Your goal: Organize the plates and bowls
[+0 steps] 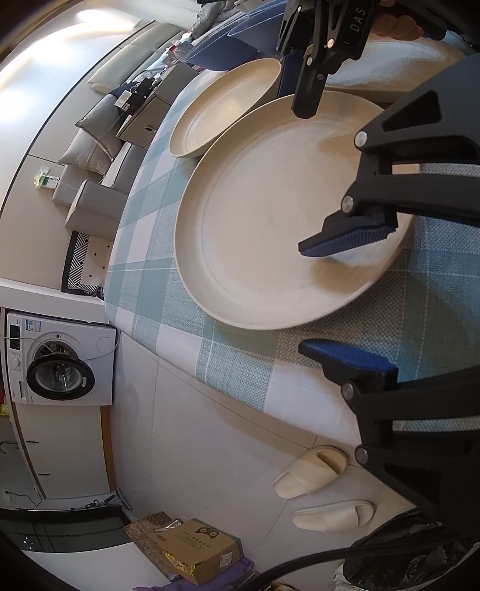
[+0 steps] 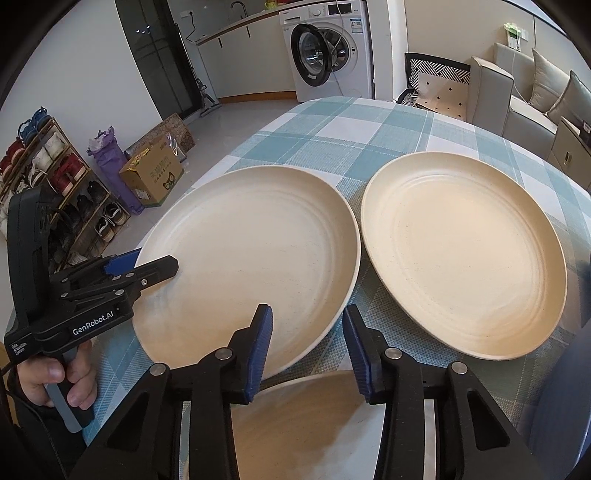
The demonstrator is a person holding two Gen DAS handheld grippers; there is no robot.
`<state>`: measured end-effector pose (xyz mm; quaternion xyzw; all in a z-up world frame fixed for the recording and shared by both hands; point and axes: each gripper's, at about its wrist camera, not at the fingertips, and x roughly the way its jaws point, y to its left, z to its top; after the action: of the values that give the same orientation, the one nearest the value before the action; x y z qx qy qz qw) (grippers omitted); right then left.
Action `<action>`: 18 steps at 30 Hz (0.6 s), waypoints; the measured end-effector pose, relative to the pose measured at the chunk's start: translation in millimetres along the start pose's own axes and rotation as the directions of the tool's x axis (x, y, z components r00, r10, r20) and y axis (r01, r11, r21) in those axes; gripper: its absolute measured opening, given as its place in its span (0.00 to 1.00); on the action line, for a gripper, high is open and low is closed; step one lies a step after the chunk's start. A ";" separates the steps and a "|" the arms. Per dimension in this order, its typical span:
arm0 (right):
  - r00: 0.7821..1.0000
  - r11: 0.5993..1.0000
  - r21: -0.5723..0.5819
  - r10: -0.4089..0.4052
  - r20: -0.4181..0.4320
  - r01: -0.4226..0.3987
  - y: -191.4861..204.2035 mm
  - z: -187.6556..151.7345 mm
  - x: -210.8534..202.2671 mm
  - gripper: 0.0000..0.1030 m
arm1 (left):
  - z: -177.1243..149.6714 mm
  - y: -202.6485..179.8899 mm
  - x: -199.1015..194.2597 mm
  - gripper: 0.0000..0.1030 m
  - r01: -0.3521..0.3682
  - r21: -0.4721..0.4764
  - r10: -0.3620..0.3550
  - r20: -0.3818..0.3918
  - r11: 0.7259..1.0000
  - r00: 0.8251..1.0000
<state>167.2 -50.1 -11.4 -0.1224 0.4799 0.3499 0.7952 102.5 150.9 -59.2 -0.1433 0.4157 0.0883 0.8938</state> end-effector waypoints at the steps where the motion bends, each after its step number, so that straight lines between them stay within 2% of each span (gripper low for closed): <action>1: 1.000 1.000 0.000 -0.002 -0.001 0.002 -0.2 0.2 0.6 0.39 | -0.2 0.0 0.1 0.42 0.004 0.001 -0.004 0.000 1.000 1.000; 7: 1.000 1.000 -0.019 -0.011 0.004 0.011 2.2 -0.1 0.5 0.35 | -0.1 -1.2 0.5 0.31 0.017 0.008 -0.017 0.000 1.000 1.000; 18: 0.998 0.997 -0.056 -0.047 0.032 0.049 7.3 0.2 -4.8 0.35 | 0.4 -4.7 -2.2 0.30 0.007 0.019 -0.007 0.011 1.000 1.000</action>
<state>161.0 -46.8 -6.2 -0.1512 0.4546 0.3460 0.8067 102.7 146.5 -56.5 -0.1359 0.4112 0.0822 0.8976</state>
